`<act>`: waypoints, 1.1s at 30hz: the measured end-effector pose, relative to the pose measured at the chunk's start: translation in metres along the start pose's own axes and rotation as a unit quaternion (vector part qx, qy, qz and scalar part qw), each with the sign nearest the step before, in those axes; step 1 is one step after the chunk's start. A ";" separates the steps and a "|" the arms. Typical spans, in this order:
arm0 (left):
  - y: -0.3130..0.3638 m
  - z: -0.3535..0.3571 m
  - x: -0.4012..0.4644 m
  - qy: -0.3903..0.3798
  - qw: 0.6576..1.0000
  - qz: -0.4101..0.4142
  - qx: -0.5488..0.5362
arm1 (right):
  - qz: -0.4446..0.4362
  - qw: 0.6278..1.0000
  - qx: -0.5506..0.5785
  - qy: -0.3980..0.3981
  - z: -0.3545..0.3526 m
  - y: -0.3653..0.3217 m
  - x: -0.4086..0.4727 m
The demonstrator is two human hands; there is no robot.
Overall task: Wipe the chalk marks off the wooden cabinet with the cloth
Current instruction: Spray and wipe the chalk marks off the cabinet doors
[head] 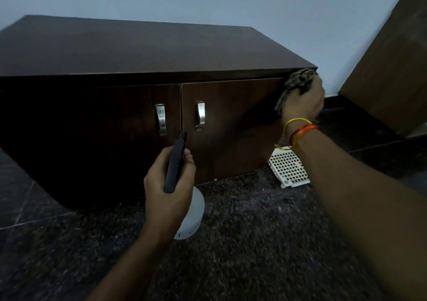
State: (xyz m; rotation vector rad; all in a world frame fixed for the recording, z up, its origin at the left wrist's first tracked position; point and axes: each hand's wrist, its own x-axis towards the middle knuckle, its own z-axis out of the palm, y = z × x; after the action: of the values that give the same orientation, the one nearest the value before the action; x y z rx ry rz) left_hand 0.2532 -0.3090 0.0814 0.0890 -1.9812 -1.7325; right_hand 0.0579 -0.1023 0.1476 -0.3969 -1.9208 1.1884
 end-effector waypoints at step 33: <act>0.025 -0.096 -0.011 0.119 0.992 0.001 0.031 | -0.340 0.915 0.030 -0.215 0.044 -0.142 -0.216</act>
State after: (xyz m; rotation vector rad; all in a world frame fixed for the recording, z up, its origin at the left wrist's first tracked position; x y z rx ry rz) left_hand 0.3086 -0.3877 0.1071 0.2996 -1.8584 -1.5791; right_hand 0.1772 -0.3357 0.1553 0.5871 -2.1126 0.8918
